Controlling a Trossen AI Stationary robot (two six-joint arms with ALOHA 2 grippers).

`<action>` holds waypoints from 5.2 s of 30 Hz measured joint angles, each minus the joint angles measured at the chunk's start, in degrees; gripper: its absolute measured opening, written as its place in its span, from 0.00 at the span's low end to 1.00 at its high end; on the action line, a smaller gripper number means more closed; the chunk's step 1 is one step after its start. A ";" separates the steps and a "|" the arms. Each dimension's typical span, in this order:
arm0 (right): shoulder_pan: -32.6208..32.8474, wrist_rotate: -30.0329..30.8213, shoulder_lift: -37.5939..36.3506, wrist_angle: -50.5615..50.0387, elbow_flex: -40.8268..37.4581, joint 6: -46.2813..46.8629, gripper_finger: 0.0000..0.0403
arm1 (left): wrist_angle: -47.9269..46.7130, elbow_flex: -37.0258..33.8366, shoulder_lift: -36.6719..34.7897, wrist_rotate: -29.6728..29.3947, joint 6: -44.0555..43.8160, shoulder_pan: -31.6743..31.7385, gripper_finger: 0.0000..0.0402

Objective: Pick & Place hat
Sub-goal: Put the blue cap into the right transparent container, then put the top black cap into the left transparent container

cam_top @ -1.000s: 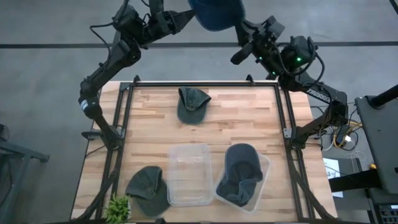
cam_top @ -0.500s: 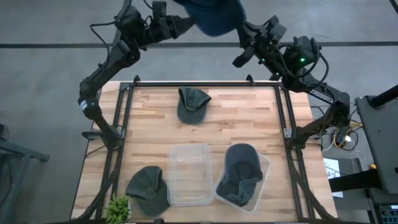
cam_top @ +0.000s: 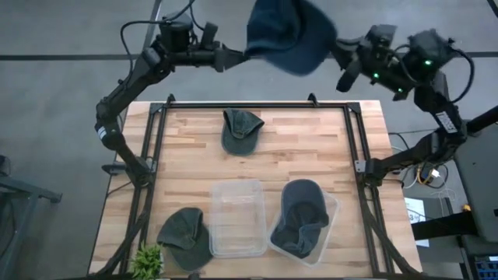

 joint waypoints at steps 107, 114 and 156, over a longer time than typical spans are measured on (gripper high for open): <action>22.66 -43.09 16.52 -45.94 -22.49 10.50 0.03 | -8.47 -3.08 -7.27 -4.02 4.71 2.70 0.48; 22.67 -43.05 16.52 -44.72 -25.58 12.11 0.05 | -8.48 -3.08 -7.27 -4.02 4.71 2.70 0.48; 22.73 -6.56 15.67 -43.14 6.38 13.63 0.59 | -21.04 -5.31 -6.66 -4.37 9.45 2.70 0.48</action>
